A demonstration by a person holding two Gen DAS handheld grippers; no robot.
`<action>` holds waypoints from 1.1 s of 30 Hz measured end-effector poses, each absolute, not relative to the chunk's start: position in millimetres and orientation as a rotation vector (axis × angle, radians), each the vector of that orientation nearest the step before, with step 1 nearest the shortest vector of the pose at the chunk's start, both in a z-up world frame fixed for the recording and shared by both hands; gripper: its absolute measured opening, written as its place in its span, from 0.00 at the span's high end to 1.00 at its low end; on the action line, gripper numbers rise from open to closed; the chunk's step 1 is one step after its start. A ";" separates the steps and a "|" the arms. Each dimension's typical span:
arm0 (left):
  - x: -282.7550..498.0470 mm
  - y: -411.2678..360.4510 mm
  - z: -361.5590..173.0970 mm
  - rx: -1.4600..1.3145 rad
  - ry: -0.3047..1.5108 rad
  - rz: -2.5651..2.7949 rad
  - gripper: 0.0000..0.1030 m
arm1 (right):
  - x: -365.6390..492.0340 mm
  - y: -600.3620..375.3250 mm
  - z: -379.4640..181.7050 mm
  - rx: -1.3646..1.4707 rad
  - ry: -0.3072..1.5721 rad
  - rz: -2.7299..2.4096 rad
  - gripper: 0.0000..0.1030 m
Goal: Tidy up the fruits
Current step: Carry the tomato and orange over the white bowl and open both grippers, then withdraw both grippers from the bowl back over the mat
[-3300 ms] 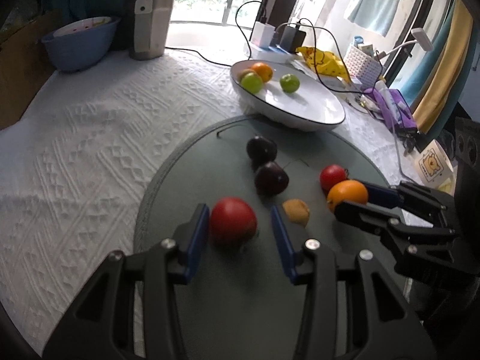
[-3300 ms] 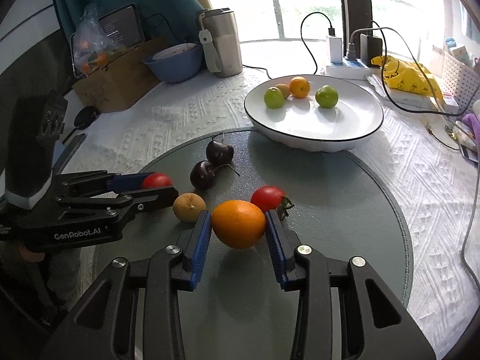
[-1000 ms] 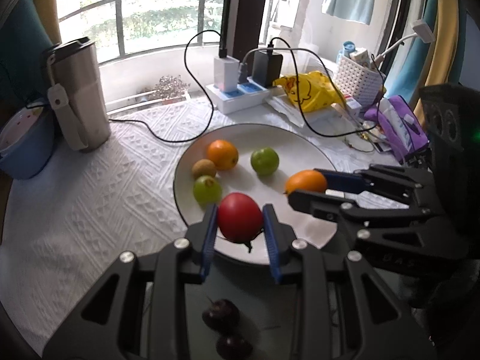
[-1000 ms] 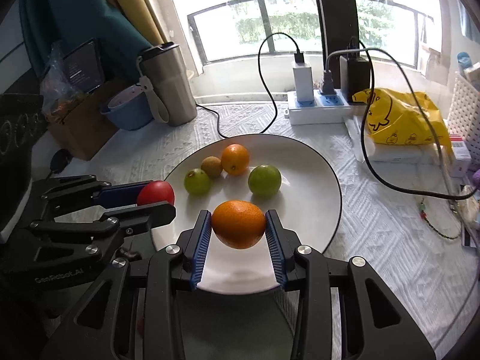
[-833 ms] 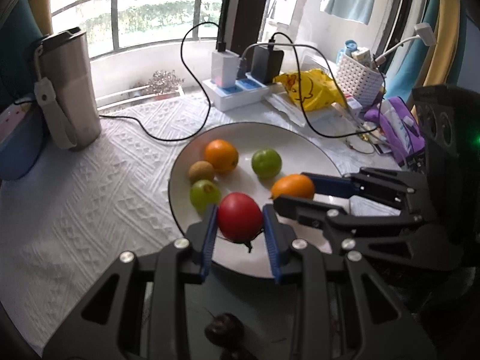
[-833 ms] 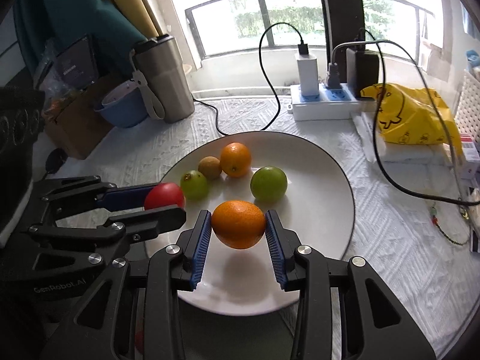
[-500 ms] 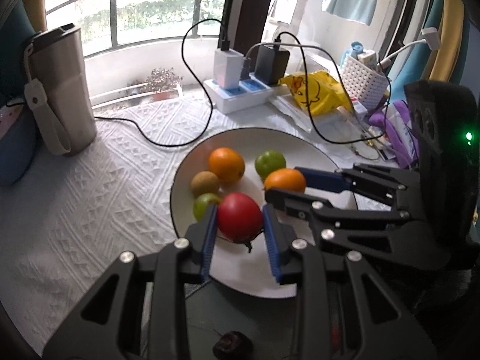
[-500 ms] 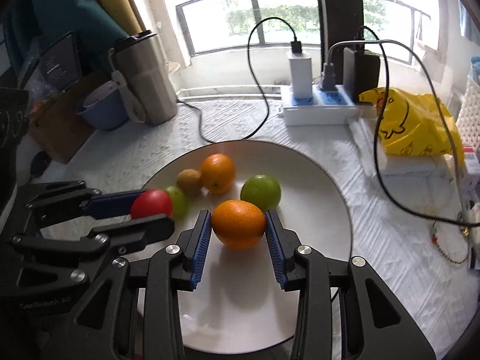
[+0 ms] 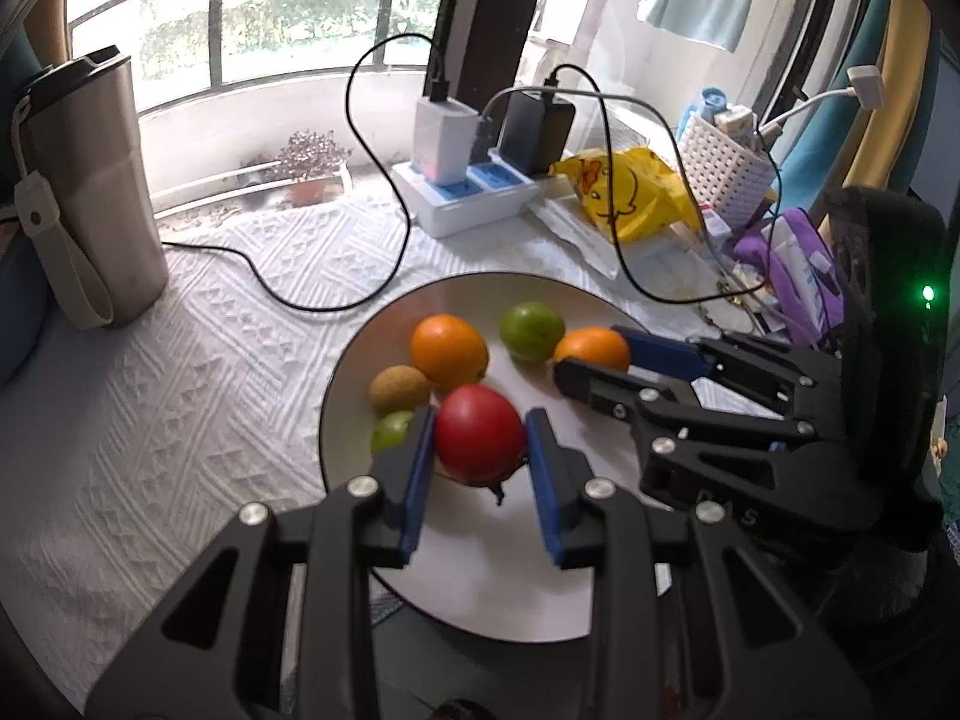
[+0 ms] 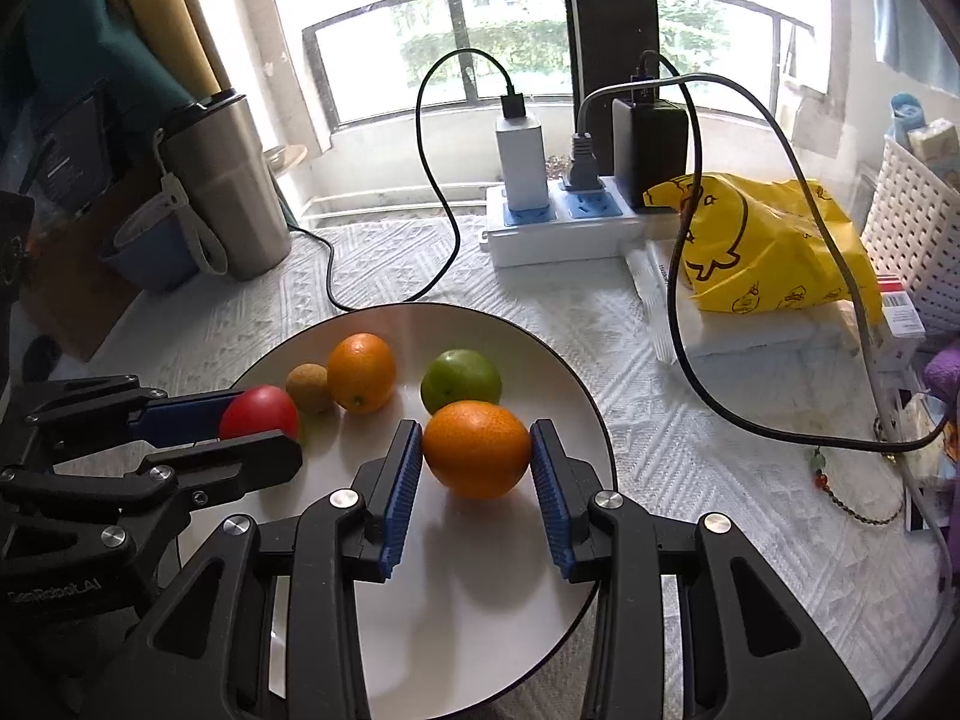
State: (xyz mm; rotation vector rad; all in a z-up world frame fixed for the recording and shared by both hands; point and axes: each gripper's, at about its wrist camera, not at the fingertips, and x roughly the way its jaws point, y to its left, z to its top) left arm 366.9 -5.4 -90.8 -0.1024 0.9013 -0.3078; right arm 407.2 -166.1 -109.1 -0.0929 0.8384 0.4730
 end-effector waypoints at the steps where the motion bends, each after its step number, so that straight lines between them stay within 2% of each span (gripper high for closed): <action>1: 366.8 -5.2 -90.6 -0.104 0.903 -0.306 0.69 | 406.9 -166.0 -108.5 -0.095 0.835 0.469 0.62; 27: 298.8 5.0 -59.4 -0.141 0.824 -0.245 0.68 | 343.2 -174.1 -70.3 -0.085 0.771 0.477 0.62; 30: 286.5 5.4 -54.4 -0.137 0.803 -0.228 0.62 | 332.6 -175.8 -65.9 -0.085 0.764 0.478 0.62; 31: 282.1 6.4 -52.8 -0.140 0.795 -0.220 0.56 | 329.7 -176.3 -65.0 -0.084 0.762 0.477 0.62; 33: 274.7 7.9 -49.8 -0.147 0.781 -0.205 0.56 | 323.1 -176.7 -62.8 -0.081 0.758 0.477 0.62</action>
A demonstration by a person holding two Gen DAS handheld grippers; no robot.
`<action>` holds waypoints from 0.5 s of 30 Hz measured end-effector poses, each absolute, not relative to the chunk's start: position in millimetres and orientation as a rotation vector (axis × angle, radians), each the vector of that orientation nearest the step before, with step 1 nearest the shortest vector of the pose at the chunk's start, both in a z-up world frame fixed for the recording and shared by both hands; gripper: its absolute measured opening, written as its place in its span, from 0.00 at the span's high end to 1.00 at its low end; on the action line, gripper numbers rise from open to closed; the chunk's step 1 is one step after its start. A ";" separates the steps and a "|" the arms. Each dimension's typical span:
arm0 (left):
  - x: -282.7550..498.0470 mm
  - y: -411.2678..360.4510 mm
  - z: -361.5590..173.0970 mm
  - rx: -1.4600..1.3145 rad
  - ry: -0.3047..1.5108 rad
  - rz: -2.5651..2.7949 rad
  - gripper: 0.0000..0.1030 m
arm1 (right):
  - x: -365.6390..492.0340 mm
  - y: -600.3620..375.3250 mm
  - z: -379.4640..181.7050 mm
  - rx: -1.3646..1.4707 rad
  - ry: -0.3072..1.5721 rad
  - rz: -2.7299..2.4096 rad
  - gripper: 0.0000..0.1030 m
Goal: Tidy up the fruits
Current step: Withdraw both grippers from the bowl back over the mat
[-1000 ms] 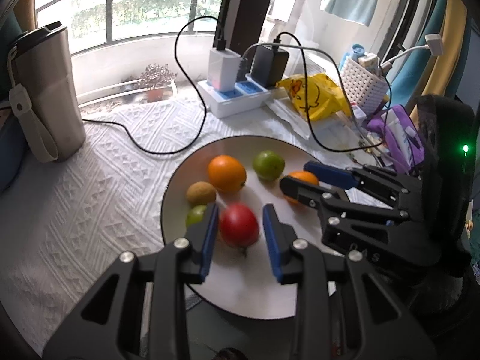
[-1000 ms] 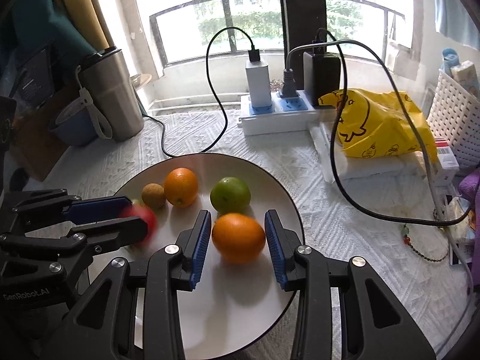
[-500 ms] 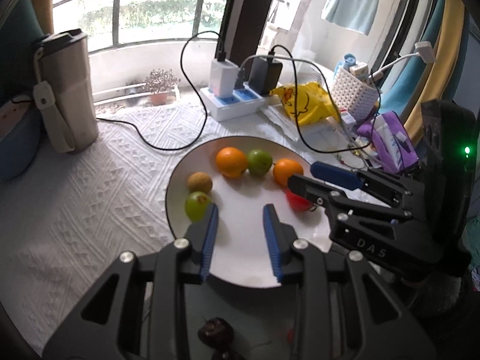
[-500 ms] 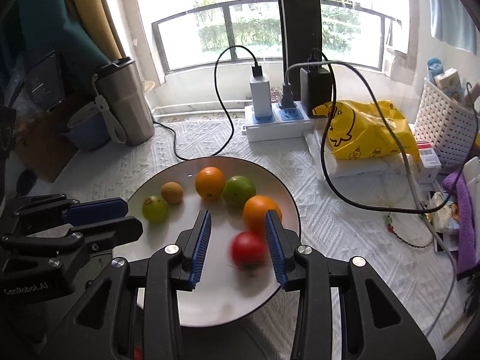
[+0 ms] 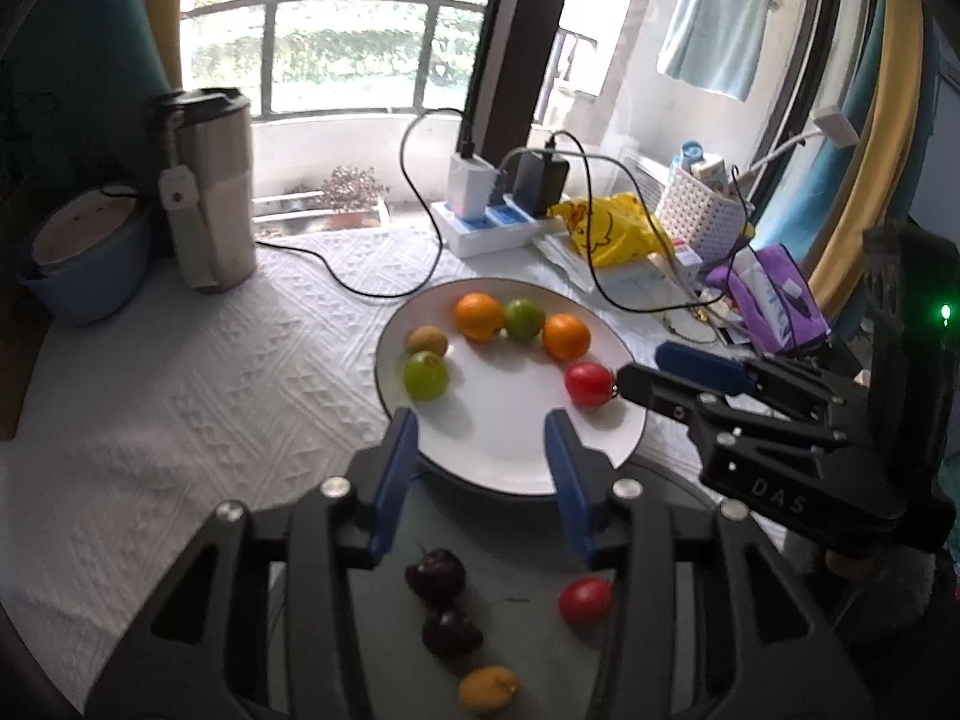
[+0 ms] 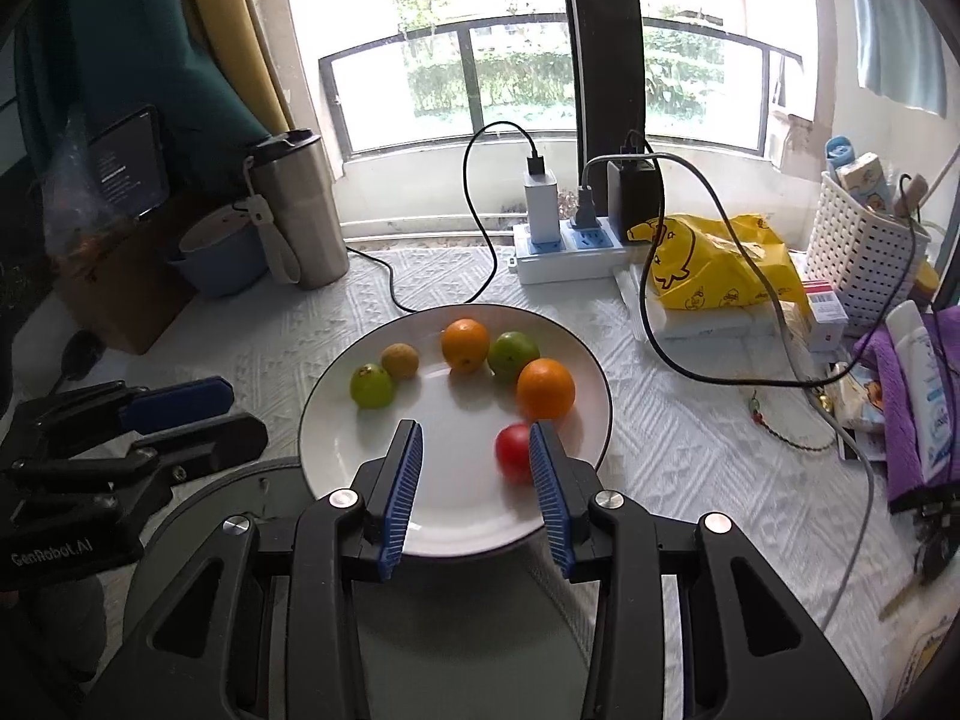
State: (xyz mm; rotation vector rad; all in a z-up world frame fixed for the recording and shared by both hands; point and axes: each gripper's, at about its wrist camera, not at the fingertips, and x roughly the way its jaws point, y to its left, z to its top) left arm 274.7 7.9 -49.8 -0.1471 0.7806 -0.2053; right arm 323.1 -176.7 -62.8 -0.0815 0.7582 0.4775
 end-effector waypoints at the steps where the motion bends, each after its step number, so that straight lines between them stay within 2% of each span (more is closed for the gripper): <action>1: 271.2 8.5 -48.5 -0.149 0.775 -0.202 0.56 | 320.0 -176.5 -61.8 -0.081 0.756 0.478 0.62; 15: 222.4 16.9 -47.4 -0.149 0.737 -0.148 0.56 | 273.9 -174.4 -58.3 -0.077 0.736 0.505 0.62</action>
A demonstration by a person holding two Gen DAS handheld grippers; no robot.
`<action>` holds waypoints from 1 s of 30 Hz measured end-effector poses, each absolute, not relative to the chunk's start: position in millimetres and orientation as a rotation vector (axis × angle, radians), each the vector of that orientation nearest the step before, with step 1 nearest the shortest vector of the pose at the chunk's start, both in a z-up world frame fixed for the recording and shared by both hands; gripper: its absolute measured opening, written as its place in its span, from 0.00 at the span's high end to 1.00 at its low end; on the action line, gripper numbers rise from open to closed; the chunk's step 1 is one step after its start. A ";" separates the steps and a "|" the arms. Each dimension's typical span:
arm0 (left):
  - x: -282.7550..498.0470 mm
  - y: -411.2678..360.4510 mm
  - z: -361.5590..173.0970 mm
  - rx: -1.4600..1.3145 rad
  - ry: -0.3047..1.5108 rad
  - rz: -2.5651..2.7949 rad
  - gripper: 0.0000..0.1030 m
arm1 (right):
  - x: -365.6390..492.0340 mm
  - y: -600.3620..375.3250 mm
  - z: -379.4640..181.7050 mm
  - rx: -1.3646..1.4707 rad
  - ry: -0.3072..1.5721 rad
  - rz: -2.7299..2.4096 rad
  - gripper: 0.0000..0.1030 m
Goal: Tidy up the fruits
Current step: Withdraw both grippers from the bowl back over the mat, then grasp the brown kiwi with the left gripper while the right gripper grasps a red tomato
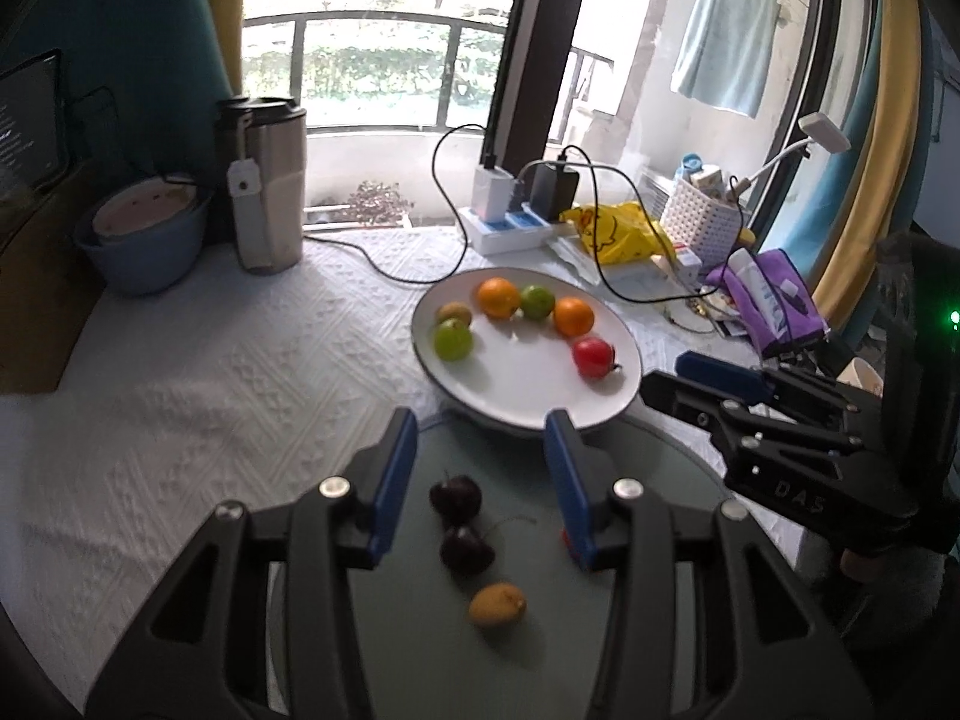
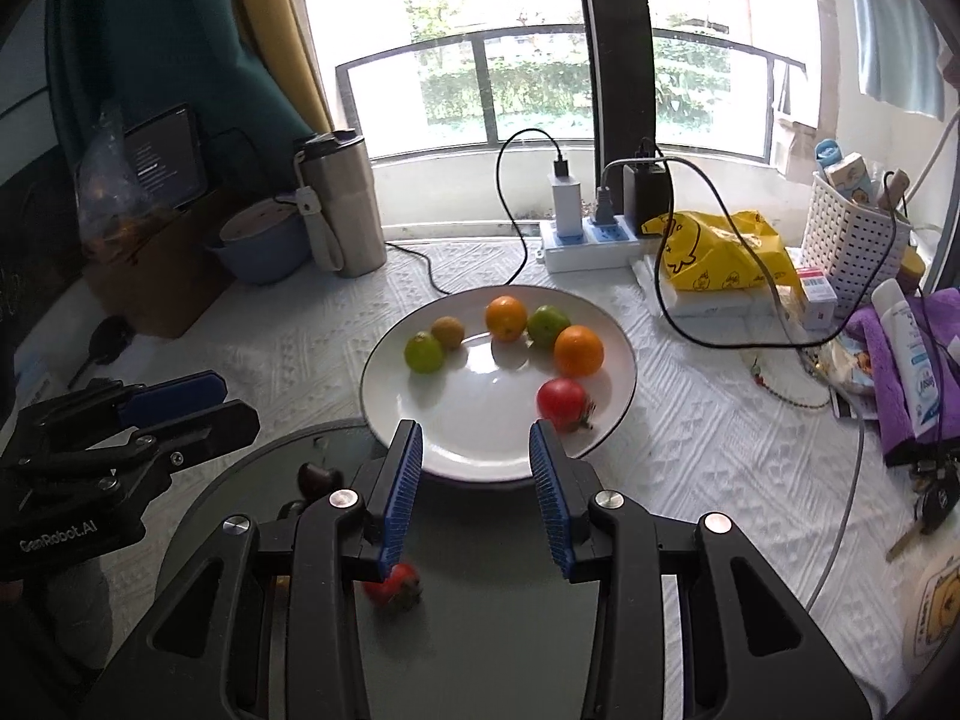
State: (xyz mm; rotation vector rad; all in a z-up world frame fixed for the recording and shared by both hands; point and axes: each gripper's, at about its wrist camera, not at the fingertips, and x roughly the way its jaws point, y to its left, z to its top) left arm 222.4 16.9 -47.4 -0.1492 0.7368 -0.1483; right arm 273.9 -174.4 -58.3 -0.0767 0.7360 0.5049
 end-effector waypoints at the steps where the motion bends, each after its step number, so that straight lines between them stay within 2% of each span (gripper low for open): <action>1: 218.5 18.2 -49.3 -0.152 0.737 -0.143 0.56 | 271.2 -174.1 -58.9 -0.077 0.737 0.508 0.62; 17: 186.1 21.3 -81.0 -0.207 0.775 -0.109 0.55 | 241.6 -165.3 -91.2 -0.083 0.793 0.568 0.61; 19: 184.2 22.6 -86.4 -0.213 0.788 -0.105 0.55 | 240.8 -164.6 -94.6 -0.079 0.798 0.572 0.55; 30: 179.0 11.4 -105.5 -0.252 0.848 -0.130 0.55 | 240.6 -159.8 -110.7 -0.086 0.831 0.630 0.55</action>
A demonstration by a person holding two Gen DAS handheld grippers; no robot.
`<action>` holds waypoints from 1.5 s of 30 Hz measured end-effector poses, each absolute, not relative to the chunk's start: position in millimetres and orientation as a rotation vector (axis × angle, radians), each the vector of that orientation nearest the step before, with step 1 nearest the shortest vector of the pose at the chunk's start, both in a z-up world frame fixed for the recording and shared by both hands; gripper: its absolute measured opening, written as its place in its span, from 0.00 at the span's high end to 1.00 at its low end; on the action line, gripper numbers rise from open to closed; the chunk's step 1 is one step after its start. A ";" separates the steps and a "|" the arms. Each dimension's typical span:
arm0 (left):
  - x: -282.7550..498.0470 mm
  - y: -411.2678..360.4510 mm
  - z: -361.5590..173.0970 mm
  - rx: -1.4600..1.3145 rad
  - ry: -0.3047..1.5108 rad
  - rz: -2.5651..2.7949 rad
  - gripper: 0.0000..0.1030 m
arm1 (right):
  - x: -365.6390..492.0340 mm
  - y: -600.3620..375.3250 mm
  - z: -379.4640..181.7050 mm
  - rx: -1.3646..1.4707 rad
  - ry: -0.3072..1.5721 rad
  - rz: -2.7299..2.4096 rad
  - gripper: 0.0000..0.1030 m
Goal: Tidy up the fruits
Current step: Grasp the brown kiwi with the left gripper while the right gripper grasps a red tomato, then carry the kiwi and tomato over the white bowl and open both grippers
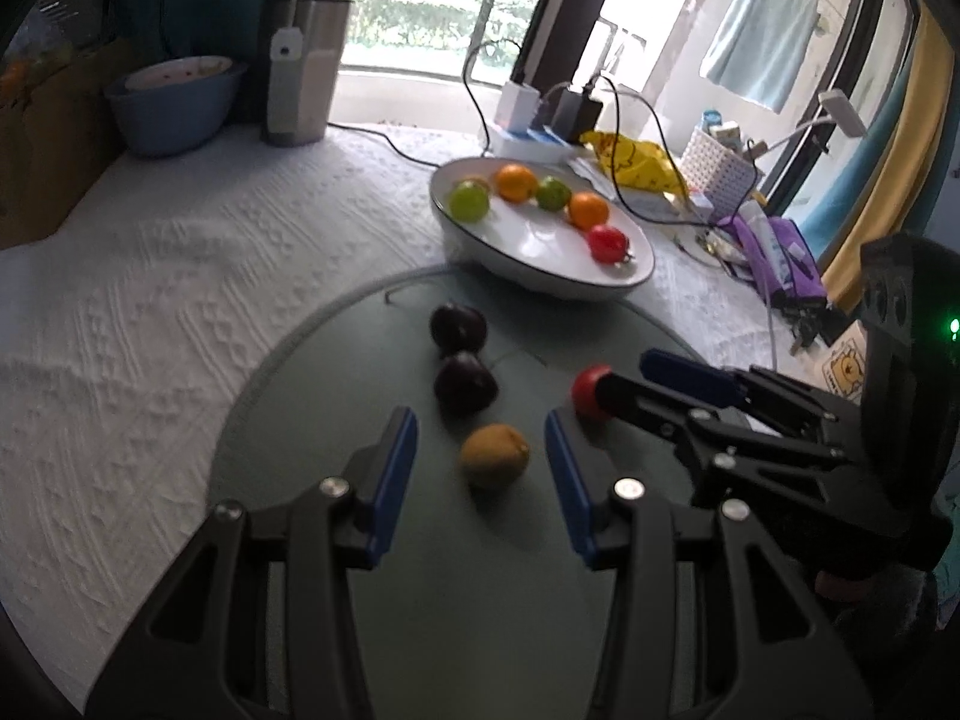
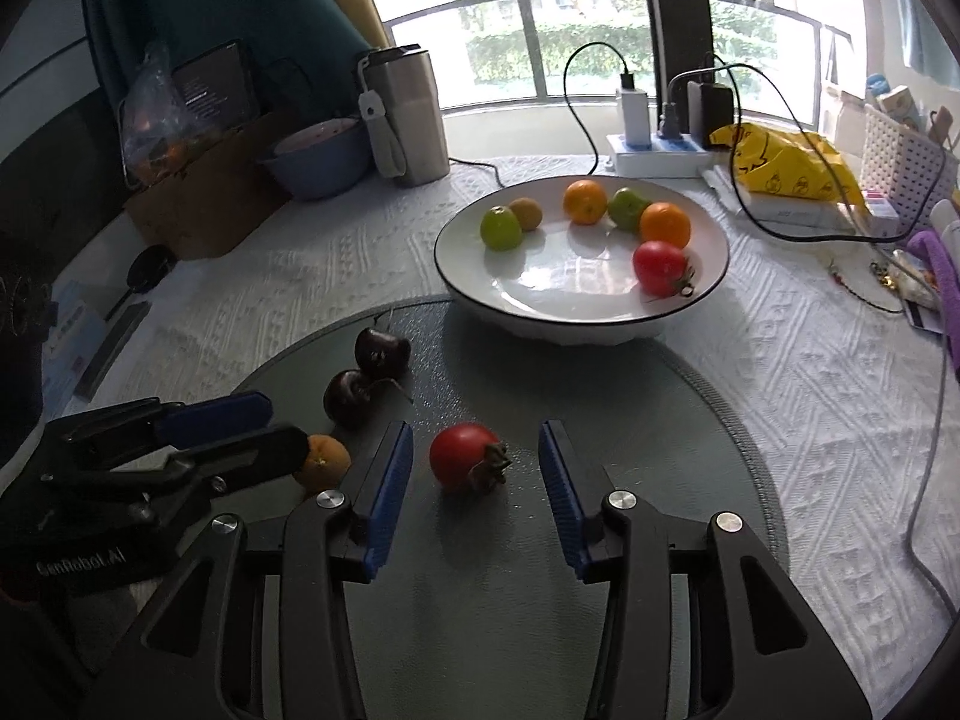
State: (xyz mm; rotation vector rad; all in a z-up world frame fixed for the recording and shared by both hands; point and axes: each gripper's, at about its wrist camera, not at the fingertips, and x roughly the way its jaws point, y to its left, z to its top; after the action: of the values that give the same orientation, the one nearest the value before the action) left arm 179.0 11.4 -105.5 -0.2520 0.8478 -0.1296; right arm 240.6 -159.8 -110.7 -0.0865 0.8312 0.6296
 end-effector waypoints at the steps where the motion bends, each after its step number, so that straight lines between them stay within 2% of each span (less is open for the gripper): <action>1: 179.6 9.2 -106.8 -0.247 0.854 -0.132 0.55 | 240.5 -158.9 -111.3 -0.088 0.834 0.635 0.55; 15: 187.7 -2.4 -120.9 -0.200 0.908 -0.118 0.57 | 244.9 -153.9 -121.7 -0.122 0.891 0.676 0.57; 20: 186.8 -16.6 -118.5 -0.148 0.908 -0.152 0.73 | 244.3 -153.1 -123.2 -0.123 0.887 0.693 0.71; 45: 172.5 -47.2 -94.6 -0.097 0.867 -0.207 0.73 | 232.8 -194.5 -106.7 -0.087 0.821 0.640 0.71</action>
State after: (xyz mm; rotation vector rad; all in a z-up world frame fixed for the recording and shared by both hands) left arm 172.5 -47.2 -94.6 -0.0973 0.8670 -0.2066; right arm 232.8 -194.5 -106.7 -0.0867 0.8212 0.6397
